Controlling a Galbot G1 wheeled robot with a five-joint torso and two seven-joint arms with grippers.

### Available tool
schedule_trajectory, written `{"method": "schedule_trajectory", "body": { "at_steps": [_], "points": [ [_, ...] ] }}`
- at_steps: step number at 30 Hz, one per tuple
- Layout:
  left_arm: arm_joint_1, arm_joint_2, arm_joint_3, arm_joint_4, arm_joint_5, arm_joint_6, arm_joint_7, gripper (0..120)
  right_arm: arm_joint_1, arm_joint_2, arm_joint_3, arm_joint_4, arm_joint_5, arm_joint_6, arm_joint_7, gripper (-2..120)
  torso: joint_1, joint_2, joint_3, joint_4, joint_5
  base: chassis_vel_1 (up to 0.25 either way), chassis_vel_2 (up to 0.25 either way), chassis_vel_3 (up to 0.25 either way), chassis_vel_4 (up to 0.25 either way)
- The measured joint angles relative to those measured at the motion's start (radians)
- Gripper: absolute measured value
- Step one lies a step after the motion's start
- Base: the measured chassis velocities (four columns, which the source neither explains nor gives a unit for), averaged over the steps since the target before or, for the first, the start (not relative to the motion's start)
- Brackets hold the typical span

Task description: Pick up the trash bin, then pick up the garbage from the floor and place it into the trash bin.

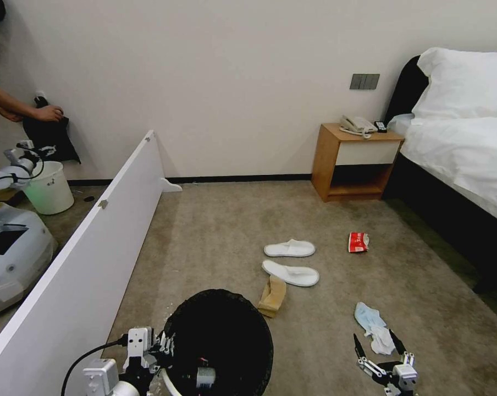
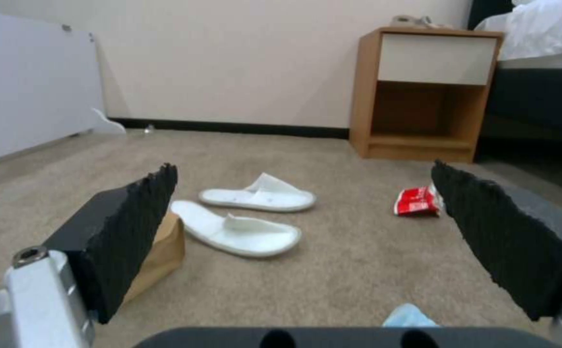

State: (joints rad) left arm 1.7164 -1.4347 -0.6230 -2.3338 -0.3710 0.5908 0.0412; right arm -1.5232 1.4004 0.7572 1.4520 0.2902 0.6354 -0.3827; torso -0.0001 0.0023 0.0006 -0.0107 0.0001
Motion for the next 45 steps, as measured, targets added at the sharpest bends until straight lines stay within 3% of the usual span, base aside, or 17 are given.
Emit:
{"method": "schedule_trajectory", "body": {
  "at_steps": [33,40,42,45],
  "points": [
    [0.011,-0.005,-0.002,-0.014,0.006,-0.001,0.000,4,0.002,-0.004,-0.002,-0.015,-0.004,0.020,0.017,100,0.000,0.000,0.000,0.0000,-0.0002,-0.089,0.085,0.089,-0.090],
    [0.017,-0.004,-0.003,-0.018,0.008,-0.002,-0.001,4,0.013,-0.023,-0.054,-0.020,0.082,0.006,0.022,100,0.000,0.000,0.000,-0.0002,-0.0001,-0.015,0.016,0.019,-0.022],
    [0.018,-0.004,-0.004,-0.019,0.009,-0.002,-0.001,4,0.022,-0.031,-0.080,-0.022,0.121,-0.016,0.016,100,0.000,0.000,0.000,0.0001,0.0000,0.000,0.000,0.000,0.000],
    [0.028,-0.005,-0.006,-0.025,0.017,-0.001,-0.002,4,0.019,-0.076,-0.173,0.027,0.259,-0.229,0.011,100,0.000,0.000,0.000,0.0001,-0.0001,0.000,0.000,0.000,0.000]
  ]
}}
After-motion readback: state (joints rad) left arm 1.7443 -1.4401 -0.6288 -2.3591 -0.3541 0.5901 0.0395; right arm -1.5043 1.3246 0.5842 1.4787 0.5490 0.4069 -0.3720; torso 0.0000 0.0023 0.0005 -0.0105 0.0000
